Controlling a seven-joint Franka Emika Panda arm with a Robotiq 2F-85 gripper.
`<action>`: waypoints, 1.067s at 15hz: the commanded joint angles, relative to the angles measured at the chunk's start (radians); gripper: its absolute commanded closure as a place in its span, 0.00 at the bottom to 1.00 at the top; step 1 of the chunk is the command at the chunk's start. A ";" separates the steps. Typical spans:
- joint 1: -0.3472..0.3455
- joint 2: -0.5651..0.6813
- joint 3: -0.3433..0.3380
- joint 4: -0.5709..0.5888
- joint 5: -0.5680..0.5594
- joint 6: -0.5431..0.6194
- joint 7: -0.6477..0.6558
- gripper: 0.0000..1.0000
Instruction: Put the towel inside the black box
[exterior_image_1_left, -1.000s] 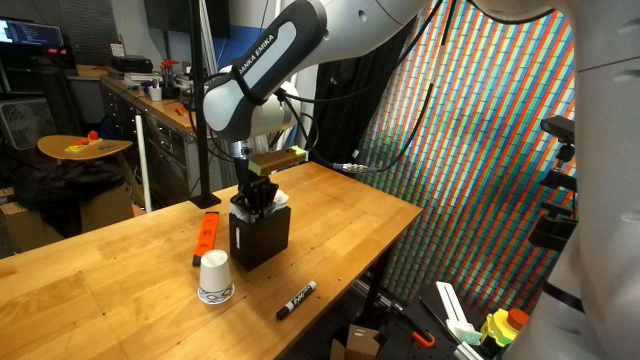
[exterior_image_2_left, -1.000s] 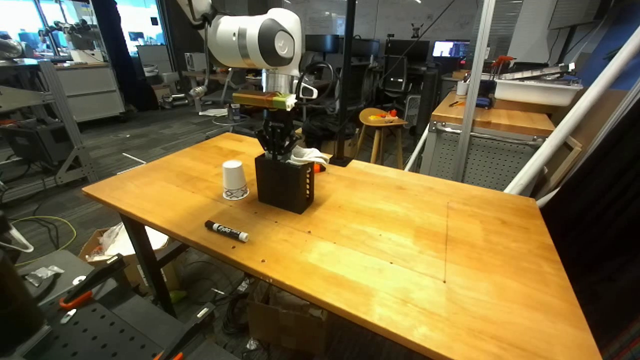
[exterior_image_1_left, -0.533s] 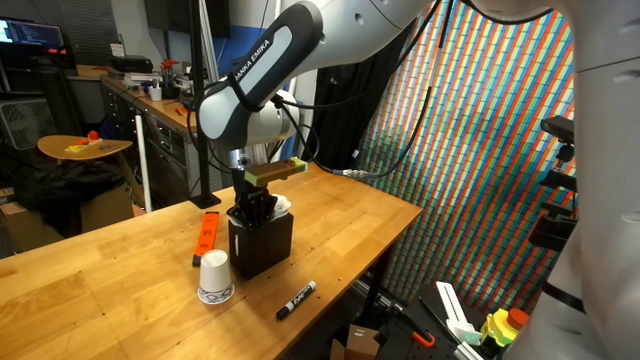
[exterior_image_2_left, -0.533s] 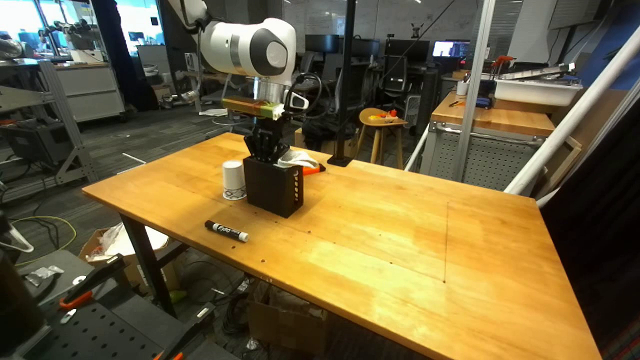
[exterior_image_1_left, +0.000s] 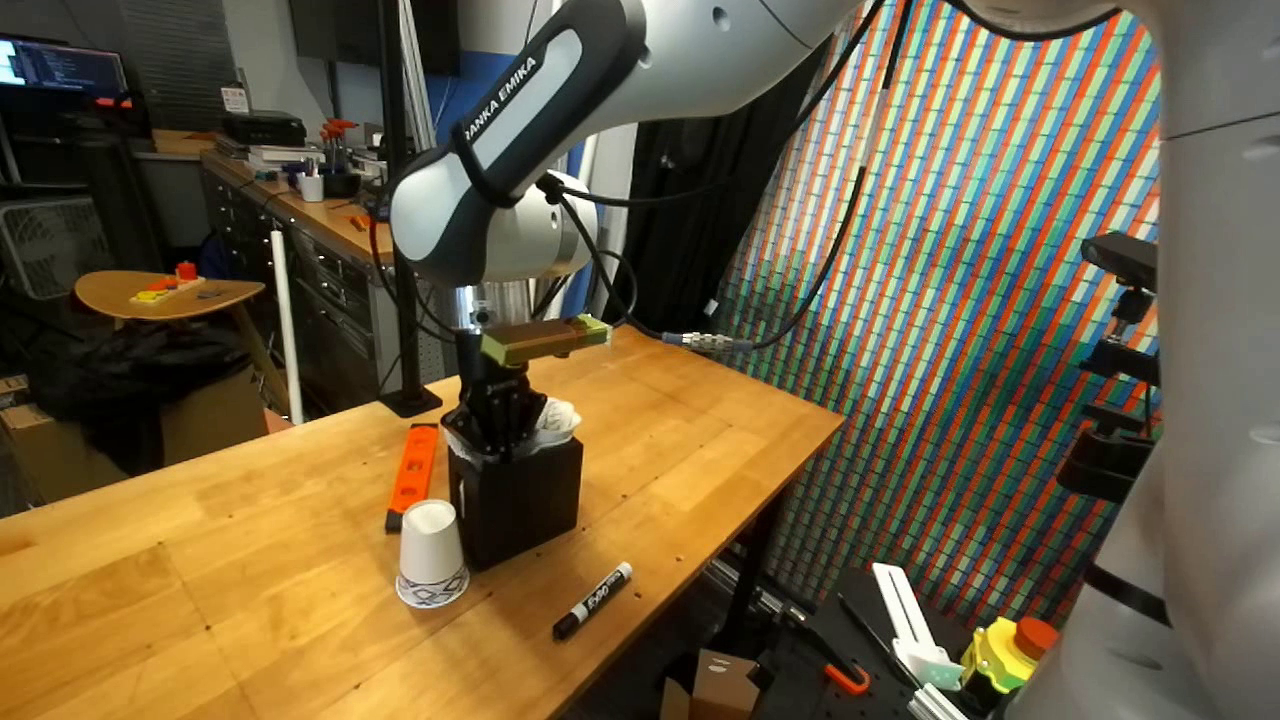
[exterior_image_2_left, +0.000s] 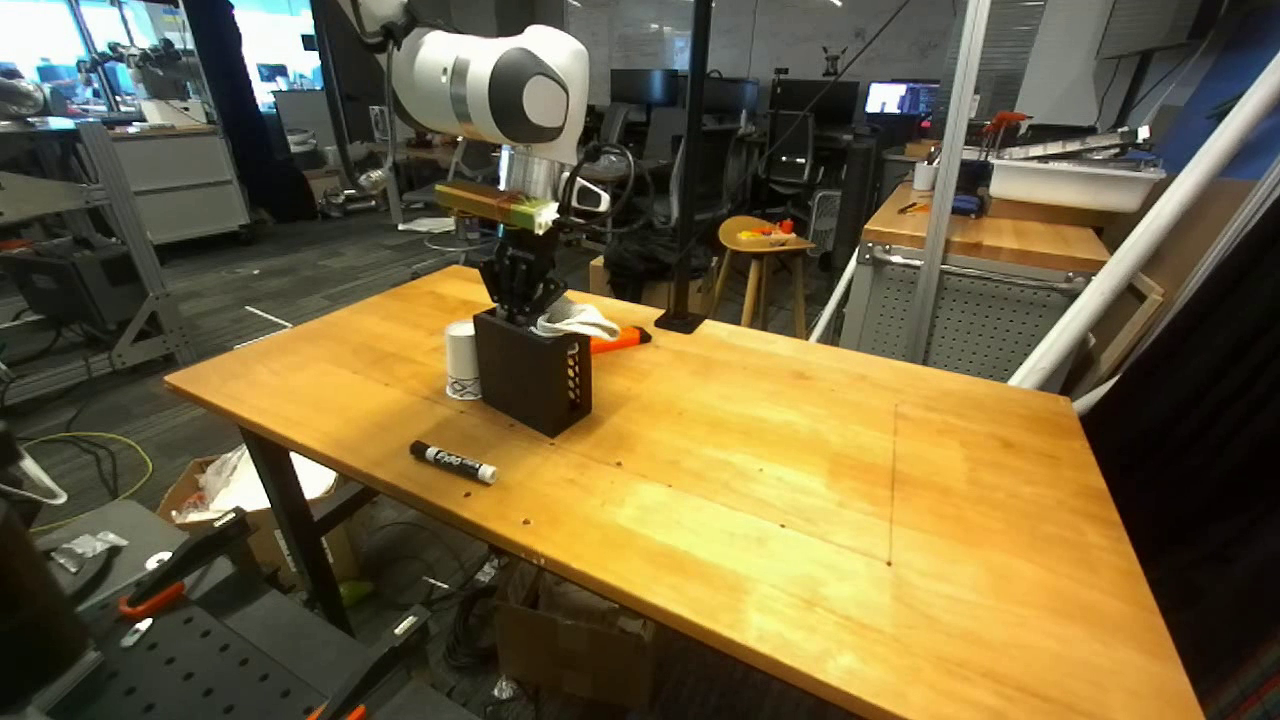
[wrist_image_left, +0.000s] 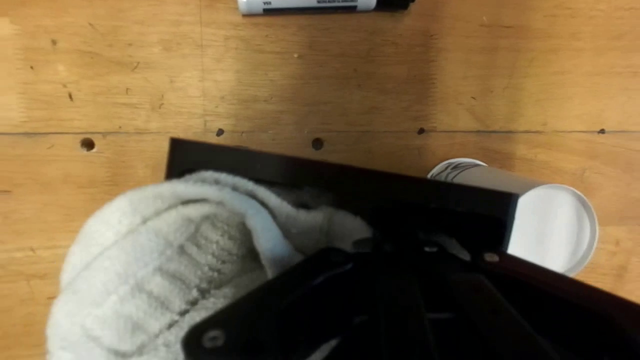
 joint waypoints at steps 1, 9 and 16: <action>-0.003 -0.112 -0.004 -0.037 -0.007 -0.013 -0.026 1.00; -0.003 -0.184 -0.013 -0.043 -0.033 0.015 -0.060 1.00; -0.002 -0.160 -0.014 -0.055 -0.088 0.097 -0.110 1.00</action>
